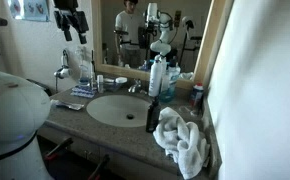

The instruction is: Hang the towel on the hook on the wall

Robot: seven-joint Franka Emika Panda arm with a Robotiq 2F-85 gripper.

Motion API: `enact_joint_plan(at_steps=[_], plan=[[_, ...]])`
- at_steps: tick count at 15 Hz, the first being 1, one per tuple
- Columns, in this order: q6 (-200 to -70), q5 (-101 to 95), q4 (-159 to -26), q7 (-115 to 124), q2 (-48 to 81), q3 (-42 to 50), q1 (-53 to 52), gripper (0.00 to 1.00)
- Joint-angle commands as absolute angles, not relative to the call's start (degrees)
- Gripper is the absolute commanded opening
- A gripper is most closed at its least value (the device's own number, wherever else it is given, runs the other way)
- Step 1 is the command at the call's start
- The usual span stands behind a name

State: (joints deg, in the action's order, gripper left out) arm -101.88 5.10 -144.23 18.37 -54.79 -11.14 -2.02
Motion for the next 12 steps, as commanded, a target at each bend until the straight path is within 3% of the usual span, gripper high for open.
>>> enact_joint_plan(at_steps=[1, 12], plan=[[-101.8, 5.3, -144.1, 18.2, -54.8, -11.3, -1.7, 1.0], [-114.6, -2.3, -143.1, 30.0, -45.9, -7.4, 14.8, 1.0]])
